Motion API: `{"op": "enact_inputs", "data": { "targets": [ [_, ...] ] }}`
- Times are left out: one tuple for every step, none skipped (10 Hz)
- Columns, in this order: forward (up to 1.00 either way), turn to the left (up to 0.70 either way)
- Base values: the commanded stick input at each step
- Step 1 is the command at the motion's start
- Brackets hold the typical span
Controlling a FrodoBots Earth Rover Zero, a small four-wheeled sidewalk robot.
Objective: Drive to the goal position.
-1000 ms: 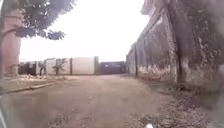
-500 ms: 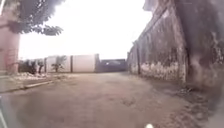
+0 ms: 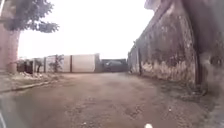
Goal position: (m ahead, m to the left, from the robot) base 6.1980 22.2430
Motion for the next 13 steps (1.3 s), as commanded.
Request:
{"op": "enact_inputs", "data": {
  "targets": [
    [0.70, 0.00],
    [0.70, 0.00],
    [0.70, 0.00],
    [0.70, 0.00],
    [0.70, 0.00],
    [0.70, 0.00],
    [0.70, 0.00],
    [0.70, 0.00],
    [0.70, 0.00],
    [0.70, 0.00],
    [0.70, 0.00],
    [0.70, 0.00],
    [0.70, 0.00]
  ]
}}
